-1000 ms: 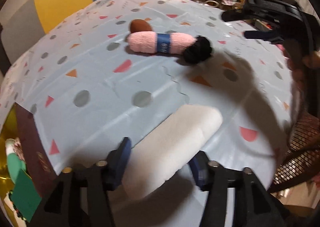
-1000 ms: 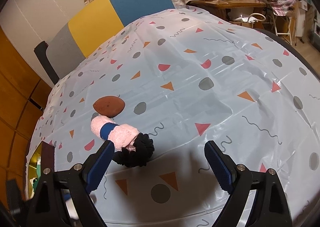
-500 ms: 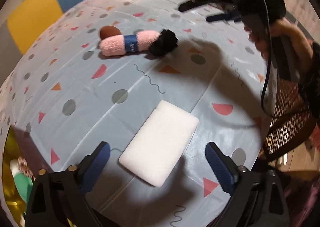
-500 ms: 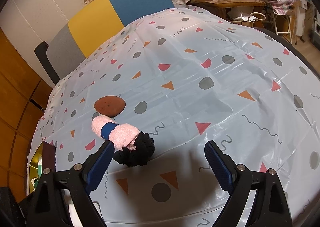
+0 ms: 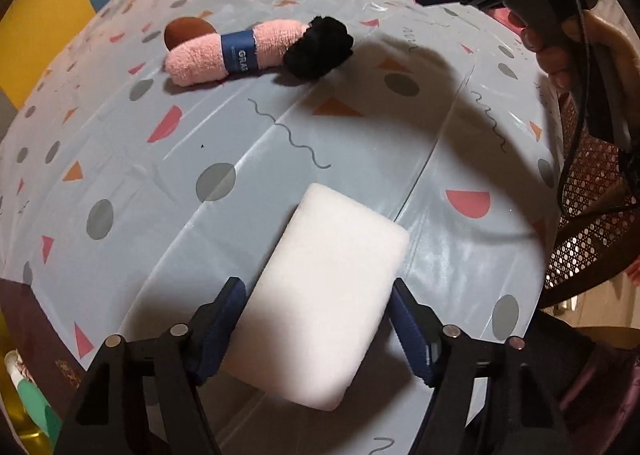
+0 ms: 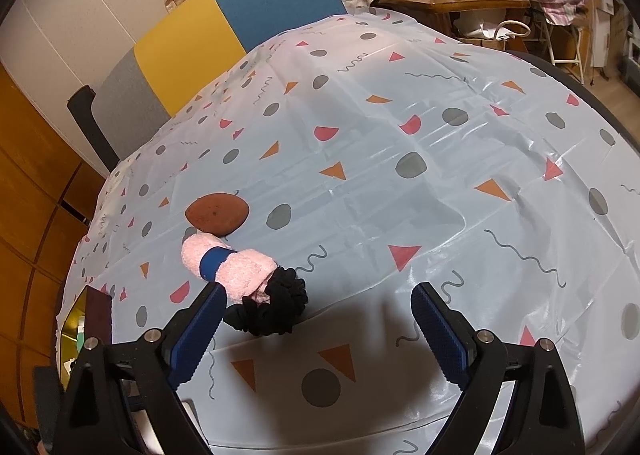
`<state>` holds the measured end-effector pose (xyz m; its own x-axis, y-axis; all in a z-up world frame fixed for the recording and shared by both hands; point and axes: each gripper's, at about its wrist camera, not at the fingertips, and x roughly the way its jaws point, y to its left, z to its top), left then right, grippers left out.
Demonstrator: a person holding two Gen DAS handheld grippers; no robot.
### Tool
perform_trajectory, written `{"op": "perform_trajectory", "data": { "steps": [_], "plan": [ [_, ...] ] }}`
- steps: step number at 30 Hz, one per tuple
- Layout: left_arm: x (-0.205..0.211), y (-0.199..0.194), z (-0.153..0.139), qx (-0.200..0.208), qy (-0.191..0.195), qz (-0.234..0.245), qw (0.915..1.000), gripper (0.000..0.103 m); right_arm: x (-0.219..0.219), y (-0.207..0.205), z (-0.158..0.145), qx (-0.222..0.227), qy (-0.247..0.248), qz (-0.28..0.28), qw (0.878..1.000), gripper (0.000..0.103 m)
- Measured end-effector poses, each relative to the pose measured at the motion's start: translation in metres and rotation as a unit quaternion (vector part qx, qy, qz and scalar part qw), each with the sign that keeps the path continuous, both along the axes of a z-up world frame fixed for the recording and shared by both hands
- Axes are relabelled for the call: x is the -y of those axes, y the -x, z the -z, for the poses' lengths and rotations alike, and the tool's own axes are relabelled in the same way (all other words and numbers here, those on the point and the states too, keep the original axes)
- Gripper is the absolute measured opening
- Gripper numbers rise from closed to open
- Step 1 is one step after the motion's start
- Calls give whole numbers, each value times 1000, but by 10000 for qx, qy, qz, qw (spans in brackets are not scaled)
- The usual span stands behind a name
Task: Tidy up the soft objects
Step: 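Lift the white foam block and carry it over the gold tray with left gripper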
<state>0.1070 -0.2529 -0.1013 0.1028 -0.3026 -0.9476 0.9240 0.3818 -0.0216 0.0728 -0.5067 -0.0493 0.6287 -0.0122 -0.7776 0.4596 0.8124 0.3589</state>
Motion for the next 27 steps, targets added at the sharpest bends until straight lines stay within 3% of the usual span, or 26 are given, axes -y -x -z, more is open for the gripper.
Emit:
{"op": "perform_trajectory", "data": {
  "steps": [2, 6, 11, 18, 27],
  "plan": [
    [-4, 4, -2, -2, 124, -195, 9997, 63, -1, -1, 1, -23, 34, -14, 10000, 94],
    [-16, 12, -5, 121, 325, -795, 9962, 61, -1, -1, 2, -52, 87, 1, 9999, 94],
    [-40, 25, -4, 209, 639, -1610, 9847, 61, 5, 0, 5, -26, -85, 85, 9999, 93],
    [-46, 30, 0, 349, 923, -1886, 9771, 62, -16, -17, 14, -112, -214, -459, 9987, 85],
    [-49, 30, 2, 305, 1072, -1987, 9737, 62, -46, -50, 25, -366, 635, -1119, 9910, 85]
  ]
}}
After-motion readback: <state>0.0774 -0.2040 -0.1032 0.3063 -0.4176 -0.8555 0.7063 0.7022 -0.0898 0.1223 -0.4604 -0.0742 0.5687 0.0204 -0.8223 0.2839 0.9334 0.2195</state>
